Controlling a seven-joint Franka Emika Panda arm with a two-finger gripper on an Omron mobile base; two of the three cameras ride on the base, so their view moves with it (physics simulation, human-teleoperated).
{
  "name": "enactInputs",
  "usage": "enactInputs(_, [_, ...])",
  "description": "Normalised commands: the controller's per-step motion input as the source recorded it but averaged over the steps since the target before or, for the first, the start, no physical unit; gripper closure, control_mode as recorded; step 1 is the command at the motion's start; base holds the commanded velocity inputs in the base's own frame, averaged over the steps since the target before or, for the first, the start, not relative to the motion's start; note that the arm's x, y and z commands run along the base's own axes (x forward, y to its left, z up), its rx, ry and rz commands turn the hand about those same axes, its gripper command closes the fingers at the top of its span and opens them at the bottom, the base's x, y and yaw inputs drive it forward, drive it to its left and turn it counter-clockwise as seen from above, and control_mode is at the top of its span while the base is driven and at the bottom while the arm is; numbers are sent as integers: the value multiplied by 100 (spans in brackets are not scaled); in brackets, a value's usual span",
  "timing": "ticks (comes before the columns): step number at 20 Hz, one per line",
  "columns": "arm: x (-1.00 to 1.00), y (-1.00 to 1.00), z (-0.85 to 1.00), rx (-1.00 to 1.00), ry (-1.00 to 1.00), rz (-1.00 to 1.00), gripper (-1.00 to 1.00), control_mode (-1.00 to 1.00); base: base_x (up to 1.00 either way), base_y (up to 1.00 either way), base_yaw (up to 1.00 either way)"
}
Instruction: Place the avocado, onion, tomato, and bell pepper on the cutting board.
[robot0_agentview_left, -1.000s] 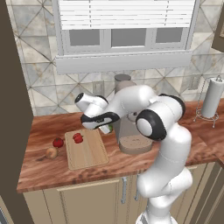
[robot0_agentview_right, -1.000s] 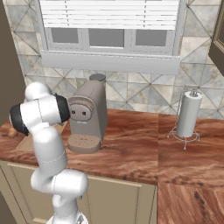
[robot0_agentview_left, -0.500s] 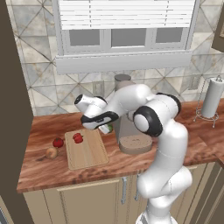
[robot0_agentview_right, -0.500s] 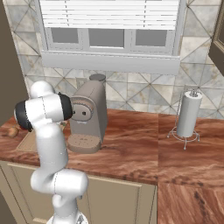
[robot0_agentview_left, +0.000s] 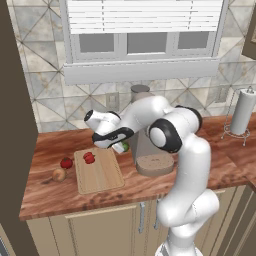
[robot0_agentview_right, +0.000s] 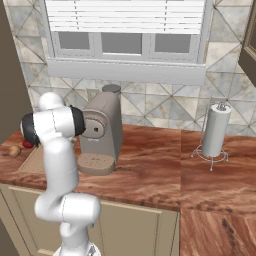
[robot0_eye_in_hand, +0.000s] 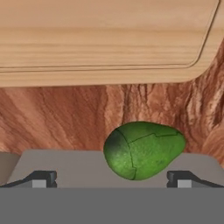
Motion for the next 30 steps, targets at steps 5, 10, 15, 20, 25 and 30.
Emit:
enactInputs(5, [15,0,-9,0,0,0,-100,-100,0,0,0])
enactInputs(10, [1,0,-13,0,0,0,-100,-100,0,0,0])
enactInputs(15, [0,-5,-12,0,0,0,-100,-100,0,0,0])
enactInputs(20, [0,-9,-7,0,0,0,-100,-100,0,0,0])
enactInputs(25, [0,-8,-7,0,0,0,-100,-100,0,0,0])
enactInputs(30, [0,-11,-8,0,0,0,-100,-100,0,0,0])
